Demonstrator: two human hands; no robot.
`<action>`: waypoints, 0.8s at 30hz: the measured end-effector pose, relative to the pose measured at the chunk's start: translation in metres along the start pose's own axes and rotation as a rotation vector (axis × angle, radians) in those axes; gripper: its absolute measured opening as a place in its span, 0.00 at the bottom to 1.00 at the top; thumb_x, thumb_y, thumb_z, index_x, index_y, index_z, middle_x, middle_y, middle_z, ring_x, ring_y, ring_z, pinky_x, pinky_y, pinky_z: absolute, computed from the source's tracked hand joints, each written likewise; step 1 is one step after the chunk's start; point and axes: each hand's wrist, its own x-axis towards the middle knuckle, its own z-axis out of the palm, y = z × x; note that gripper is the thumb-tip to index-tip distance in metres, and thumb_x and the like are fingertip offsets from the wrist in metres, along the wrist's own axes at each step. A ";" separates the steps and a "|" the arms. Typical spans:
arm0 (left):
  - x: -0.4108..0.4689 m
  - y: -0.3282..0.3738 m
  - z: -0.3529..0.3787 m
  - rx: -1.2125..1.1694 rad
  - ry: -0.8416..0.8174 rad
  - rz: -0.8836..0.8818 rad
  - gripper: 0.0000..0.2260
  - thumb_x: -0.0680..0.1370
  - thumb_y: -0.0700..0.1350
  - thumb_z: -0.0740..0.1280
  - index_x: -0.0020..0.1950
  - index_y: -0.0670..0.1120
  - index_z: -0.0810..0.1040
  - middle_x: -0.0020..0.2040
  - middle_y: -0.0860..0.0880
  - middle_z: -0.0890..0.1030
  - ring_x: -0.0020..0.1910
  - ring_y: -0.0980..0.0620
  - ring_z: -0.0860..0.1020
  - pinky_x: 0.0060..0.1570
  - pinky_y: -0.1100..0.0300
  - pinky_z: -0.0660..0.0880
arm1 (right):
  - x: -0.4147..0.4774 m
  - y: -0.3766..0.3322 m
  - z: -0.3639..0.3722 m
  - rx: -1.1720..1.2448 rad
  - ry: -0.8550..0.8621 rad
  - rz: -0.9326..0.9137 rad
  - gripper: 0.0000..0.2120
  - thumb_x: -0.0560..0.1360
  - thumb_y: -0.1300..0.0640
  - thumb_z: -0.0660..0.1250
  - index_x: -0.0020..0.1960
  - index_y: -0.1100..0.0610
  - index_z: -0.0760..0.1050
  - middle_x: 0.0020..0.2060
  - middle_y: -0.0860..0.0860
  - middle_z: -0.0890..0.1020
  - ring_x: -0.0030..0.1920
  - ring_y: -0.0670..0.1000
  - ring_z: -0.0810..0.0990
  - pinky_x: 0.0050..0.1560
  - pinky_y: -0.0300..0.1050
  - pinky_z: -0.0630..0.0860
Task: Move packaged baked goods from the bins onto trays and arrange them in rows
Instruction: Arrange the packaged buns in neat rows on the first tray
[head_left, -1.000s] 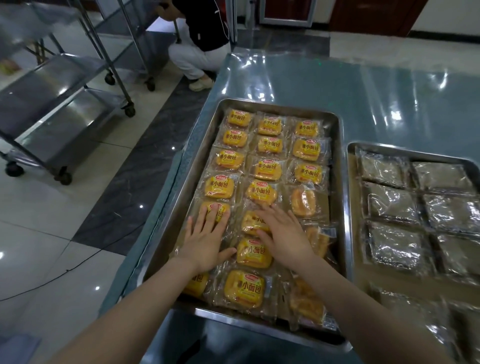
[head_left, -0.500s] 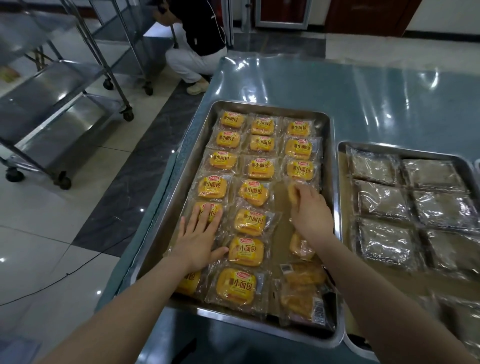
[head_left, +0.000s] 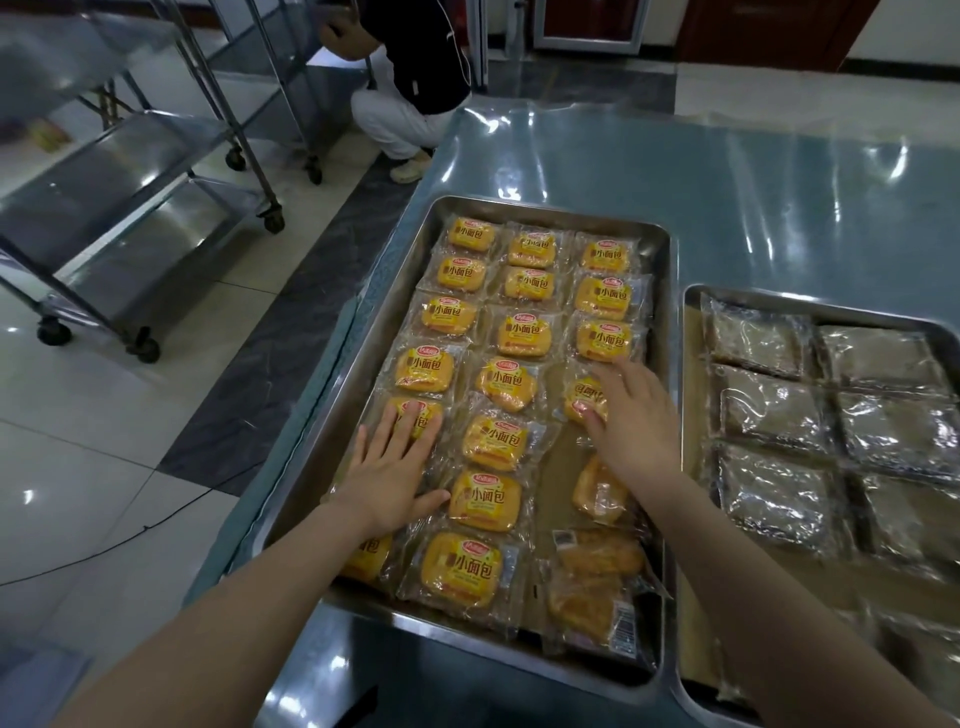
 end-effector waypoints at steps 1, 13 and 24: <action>0.000 0.000 0.000 0.001 0.001 0.000 0.43 0.74 0.68 0.55 0.64 0.61 0.19 0.70 0.51 0.23 0.66 0.49 0.21 0.65 0.47 0.27 | 0.000 0.000 0.003 -0.004 -0.045 -0.016 0.24 0.78 0.53 0.63 0.72 0.51 0.64 0.74 0.52 0.63 0.73 0.56 0.59 0.72 0.57 0.56; -0.009 0.010 -0.012 -0.235 0.092 0.008 0.38 0.76 0.61 0.62 0.71 0.65 0.34 0.73 0.55 0.30 0.68 0.55 0.23 0.65 0.48 0.25 | -0.001 -0.003 -0.028 0.430 -0.097 0.423 0.32 0.76 0.38 0.60 0.72 0.53 0.56 0.52 0.52 0.79 0.43 0.53 0.81 0.39 0.49 0.77; 0.005 0.036 -0.028 -0.151 0.178 0.181 0.33 0.77 0.58 0.60 0.76 0.58 0.45 0.76 0.55 0.38 0.73 0.55 0.32 0.68 0.50 0.31 | -0.014 -0.001 -0.020 -0.083 -0.327 -0.191 0.33 0.70 0.67 0.63 0.71 0.44 0.64 0.74 0.46 0.59 0.75 0.54 0.53 0.72 0.57 0.56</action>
